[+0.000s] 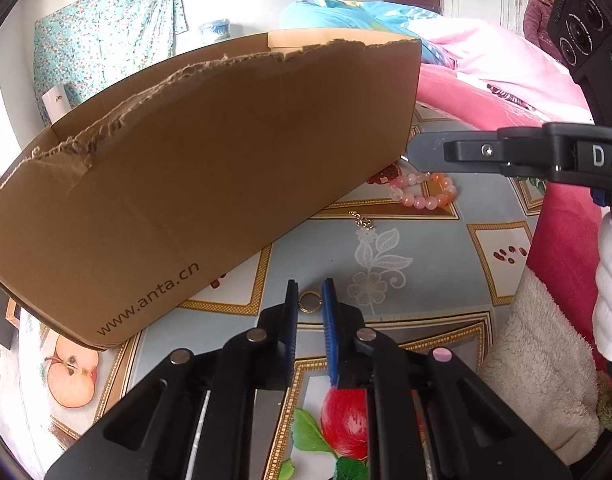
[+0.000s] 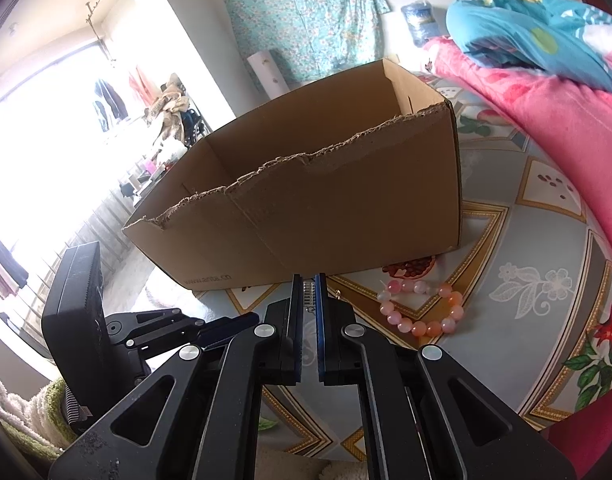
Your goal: Organize jewelry
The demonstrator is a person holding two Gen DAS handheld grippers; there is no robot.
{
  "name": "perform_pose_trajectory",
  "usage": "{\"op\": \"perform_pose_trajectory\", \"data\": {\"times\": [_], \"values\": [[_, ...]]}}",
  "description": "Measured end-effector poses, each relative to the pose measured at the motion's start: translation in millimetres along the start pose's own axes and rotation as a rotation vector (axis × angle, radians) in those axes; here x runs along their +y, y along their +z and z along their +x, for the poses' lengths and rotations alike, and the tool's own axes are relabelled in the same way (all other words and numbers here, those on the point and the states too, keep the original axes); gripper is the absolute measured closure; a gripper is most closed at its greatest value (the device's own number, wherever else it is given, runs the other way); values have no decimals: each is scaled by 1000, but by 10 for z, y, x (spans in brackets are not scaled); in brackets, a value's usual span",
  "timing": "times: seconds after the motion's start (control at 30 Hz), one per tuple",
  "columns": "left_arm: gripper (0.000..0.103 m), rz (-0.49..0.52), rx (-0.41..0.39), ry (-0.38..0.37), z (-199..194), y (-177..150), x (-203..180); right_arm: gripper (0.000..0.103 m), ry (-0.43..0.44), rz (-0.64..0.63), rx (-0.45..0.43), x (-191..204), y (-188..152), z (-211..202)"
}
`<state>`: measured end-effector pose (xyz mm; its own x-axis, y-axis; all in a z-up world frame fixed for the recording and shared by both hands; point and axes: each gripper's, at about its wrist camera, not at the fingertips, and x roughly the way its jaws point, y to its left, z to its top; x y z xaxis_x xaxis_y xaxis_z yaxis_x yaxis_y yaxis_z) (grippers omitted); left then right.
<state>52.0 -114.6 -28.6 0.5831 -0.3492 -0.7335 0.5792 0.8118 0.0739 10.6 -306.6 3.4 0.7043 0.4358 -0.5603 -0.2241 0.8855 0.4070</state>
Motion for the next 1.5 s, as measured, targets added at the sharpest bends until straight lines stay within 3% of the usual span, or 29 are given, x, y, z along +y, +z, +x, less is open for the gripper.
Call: {"op": "perform_pose_trajectory", "data": {"times": [0.3, 0.5, 0.8, 0.97, 1.1, 1.5], "values": [[92, -15, -37, 3, -131, -8, 2, 99, -3, -26, -11, 82, 31, -33], [92, -18, -107, -8, -417, 37, -17, 99, 1, -52, -43, 184, 95, -140], [92, -30, -269, -43, -925, 398, 33, 99, 18, -124, -148, 387, 419, -351], [92, -34, -325, -34, -978, 676, 90, 99, 34, -150, -188, 442, 679, -329], [92, -70, -298, -34, -803, 895, 211, 99, 29, -141, -184, 393, 878, -187], [91, -135, -117, -8, -80, 1178, 401, 99, -124, -93, -67, 13, 1167, 402]]}}
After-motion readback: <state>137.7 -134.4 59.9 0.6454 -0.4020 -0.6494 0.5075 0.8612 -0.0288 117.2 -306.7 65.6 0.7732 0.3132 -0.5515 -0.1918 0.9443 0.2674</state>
